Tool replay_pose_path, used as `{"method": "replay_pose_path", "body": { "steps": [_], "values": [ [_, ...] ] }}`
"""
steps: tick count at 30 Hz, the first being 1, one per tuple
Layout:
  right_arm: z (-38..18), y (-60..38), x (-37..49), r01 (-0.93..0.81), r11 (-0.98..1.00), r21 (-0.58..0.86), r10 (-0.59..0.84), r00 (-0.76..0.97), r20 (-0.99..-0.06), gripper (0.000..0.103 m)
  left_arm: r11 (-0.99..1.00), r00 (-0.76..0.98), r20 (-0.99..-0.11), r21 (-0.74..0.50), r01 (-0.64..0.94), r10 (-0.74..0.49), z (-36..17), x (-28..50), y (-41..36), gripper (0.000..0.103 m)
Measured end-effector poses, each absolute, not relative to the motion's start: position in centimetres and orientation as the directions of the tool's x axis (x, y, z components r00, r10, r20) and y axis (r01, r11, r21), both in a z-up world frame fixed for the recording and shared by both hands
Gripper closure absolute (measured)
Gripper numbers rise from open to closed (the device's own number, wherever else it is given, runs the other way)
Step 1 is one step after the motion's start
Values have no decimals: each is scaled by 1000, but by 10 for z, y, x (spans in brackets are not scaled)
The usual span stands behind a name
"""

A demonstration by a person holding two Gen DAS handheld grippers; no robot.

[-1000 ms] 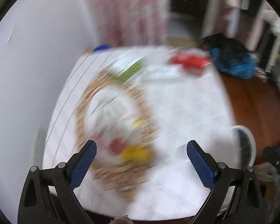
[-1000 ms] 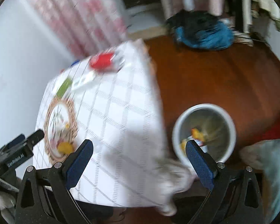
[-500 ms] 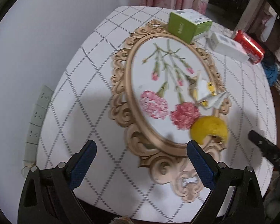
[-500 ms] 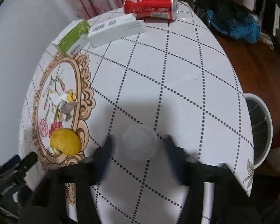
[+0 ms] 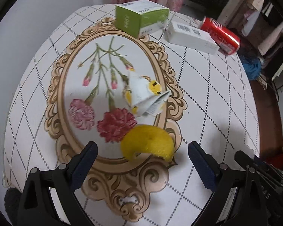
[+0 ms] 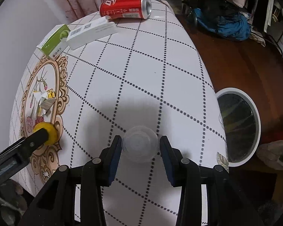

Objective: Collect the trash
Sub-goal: 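Grasp the clear plastic cup with the right tool while the left tool grasps the lemon peel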

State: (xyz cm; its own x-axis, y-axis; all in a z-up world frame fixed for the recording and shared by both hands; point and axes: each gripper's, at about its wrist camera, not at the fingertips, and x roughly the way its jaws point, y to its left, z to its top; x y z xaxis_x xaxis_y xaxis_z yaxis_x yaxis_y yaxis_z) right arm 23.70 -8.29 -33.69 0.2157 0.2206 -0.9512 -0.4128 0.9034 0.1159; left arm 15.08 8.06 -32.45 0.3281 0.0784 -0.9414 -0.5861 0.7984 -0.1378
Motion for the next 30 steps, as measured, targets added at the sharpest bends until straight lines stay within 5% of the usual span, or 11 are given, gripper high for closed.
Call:
{"method": "replay_pose_path", "body": {
  "steps": [2,14,30],
  "values": [
    [-337,-85,237,-412,903,121,225,215,-950,60,803,324,-942,-122,-583,92,-326,153,78,25],
    [-337,-84,236,-421,898,126,235,218,-947,60,811,342,-931,-101,-576,127,-324,146,70,67],
    [-307,-86,232,-449,884,131,273,270,-923,60,839,433,-869,-38,-543,240,-271,140,60,78]
  ]
}}
